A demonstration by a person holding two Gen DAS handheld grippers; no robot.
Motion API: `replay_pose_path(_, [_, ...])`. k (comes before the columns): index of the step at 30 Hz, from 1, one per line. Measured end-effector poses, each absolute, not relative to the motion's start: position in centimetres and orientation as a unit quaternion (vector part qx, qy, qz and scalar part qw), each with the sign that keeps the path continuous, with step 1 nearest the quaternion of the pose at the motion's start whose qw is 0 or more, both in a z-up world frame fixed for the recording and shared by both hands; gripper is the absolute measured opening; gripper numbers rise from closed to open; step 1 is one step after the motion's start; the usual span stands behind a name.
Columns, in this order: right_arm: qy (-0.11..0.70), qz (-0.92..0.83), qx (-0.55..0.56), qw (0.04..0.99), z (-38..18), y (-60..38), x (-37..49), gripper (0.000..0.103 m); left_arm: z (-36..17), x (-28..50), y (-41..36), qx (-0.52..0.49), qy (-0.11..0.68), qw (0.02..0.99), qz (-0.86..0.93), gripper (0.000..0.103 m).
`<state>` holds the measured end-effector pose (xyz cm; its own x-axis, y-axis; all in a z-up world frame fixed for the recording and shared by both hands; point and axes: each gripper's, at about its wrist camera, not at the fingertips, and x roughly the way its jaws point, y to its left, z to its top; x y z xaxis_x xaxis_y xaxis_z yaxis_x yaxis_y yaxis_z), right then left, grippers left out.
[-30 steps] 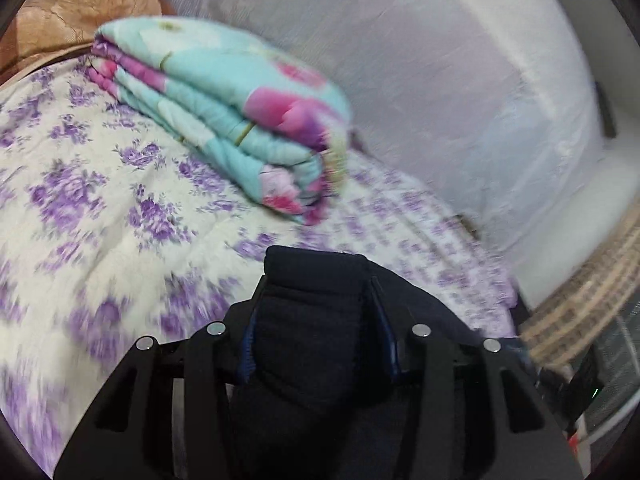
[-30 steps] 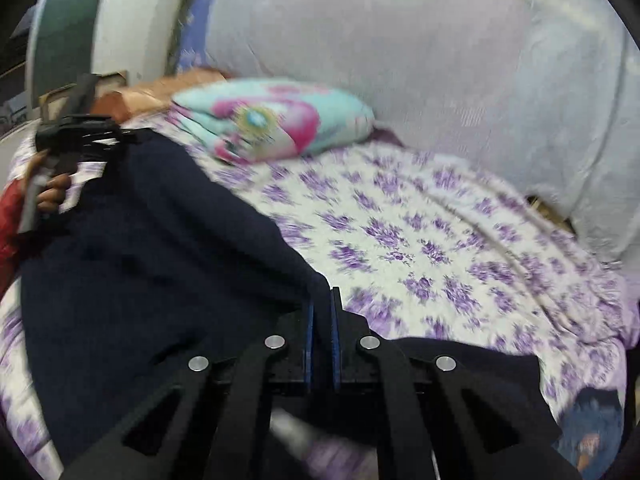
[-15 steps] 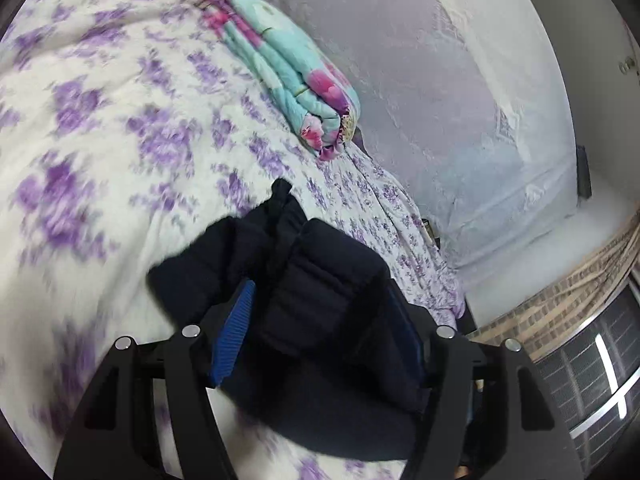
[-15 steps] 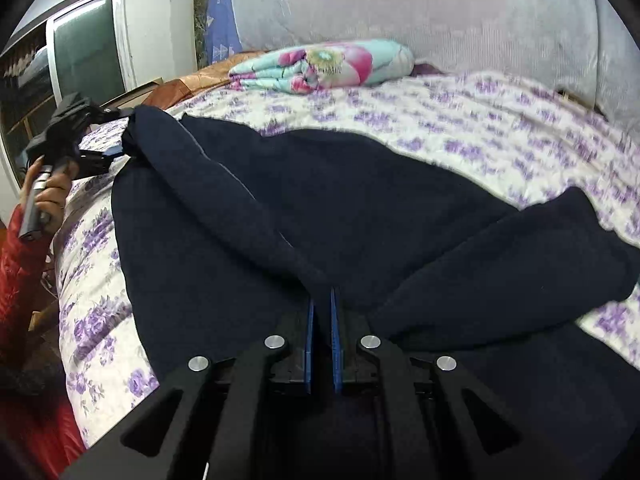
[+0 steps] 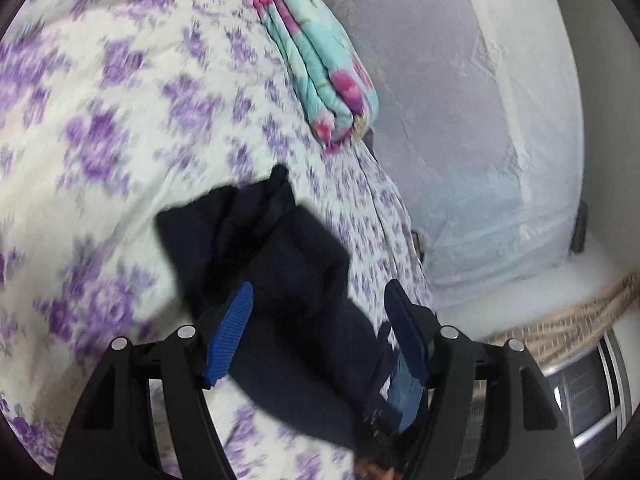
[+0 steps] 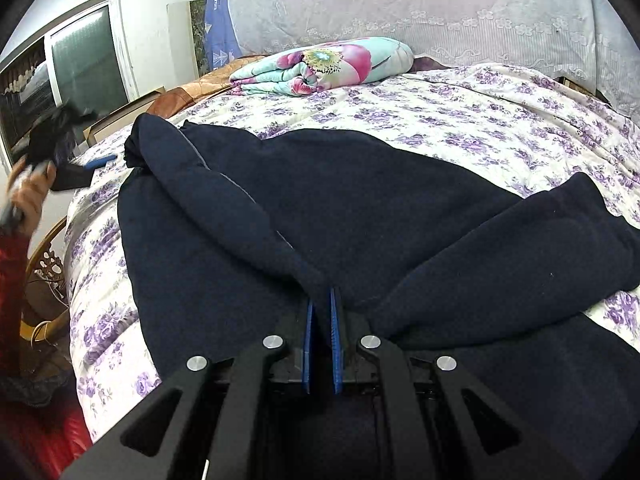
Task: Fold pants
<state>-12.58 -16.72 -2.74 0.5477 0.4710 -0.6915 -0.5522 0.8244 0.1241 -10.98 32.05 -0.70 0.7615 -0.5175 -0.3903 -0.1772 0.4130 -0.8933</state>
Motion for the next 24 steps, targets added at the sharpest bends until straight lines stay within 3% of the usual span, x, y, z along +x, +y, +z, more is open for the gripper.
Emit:
replay_pose_path(6, [0.379,0.295,-0.047,0.876,-2.9,-16.9,-12.5,0.008,-1.3,-6.7,31.2,-0.612,0.391,0.681,-0.095,0.075])
replay_pose_path(15, [0.38,0.301,-0.035,0.874,-2.9,-17.1,-12.4,0.009,-2.5,-6.8,31.0,-0.572,0.477,0.666,-0.035,0.075])
replay_pose_path(21, [0.381,0.304,-0.031,0.873,-2.9,-17.2,-12.5,0.01,-7.5,-11.2,31.5,-0.62,0.481,0.619,-0.015,0.077])
replay_pose_path(24, [0.381,0.305,-0.031,0.872,-2.9,-17.3,-12.4,0.01,-6.6,-12.2,31.7,-0.621,0.463,0.631,-0.029,0.074])
